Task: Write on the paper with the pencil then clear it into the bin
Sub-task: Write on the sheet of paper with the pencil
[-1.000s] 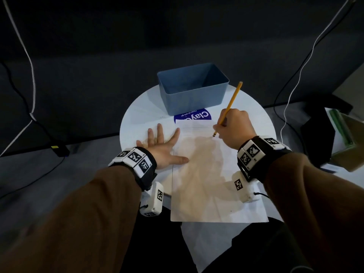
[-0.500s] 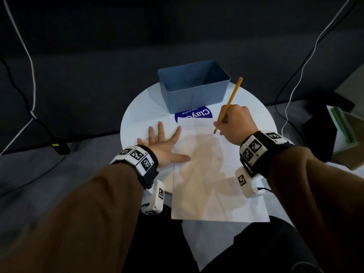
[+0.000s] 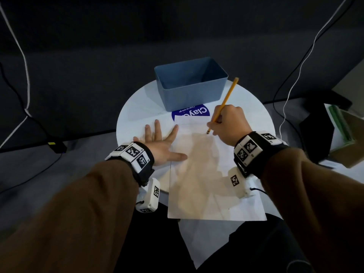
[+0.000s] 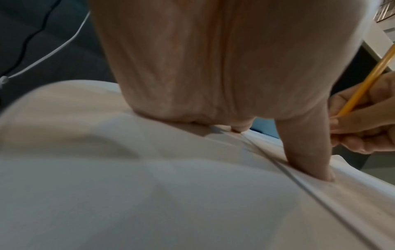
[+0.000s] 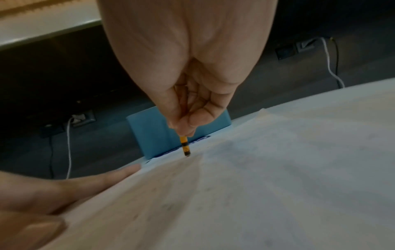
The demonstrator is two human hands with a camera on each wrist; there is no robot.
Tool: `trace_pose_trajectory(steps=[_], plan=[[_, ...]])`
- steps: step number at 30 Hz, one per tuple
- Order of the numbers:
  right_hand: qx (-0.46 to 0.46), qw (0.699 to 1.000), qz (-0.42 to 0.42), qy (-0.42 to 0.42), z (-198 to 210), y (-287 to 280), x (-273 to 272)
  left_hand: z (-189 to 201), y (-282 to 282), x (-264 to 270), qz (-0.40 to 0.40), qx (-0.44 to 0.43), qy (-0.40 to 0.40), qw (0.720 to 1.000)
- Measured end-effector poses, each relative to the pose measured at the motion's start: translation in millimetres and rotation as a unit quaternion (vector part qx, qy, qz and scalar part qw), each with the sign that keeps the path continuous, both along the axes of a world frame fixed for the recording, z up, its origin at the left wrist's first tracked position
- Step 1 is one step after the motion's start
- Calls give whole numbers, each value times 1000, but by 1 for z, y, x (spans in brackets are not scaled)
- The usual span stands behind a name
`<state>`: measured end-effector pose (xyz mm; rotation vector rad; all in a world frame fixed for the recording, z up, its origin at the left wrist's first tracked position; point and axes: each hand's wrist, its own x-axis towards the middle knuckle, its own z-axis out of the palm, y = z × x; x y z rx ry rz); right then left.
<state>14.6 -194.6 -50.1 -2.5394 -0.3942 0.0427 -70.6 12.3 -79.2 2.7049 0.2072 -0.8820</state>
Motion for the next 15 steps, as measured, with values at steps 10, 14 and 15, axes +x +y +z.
trace_pose_trajectory(steps=[10,14,15], plan=[[-29,997,-66,-1,6,-31,3,1,-2,0,-1,13,0,1000],[-7,996,-86,3,1,-29,4,9,-6,0,3,26,8,1000],[-4,997,-82,3,0,-30,4,12,-8,1,6,30,13,999]])
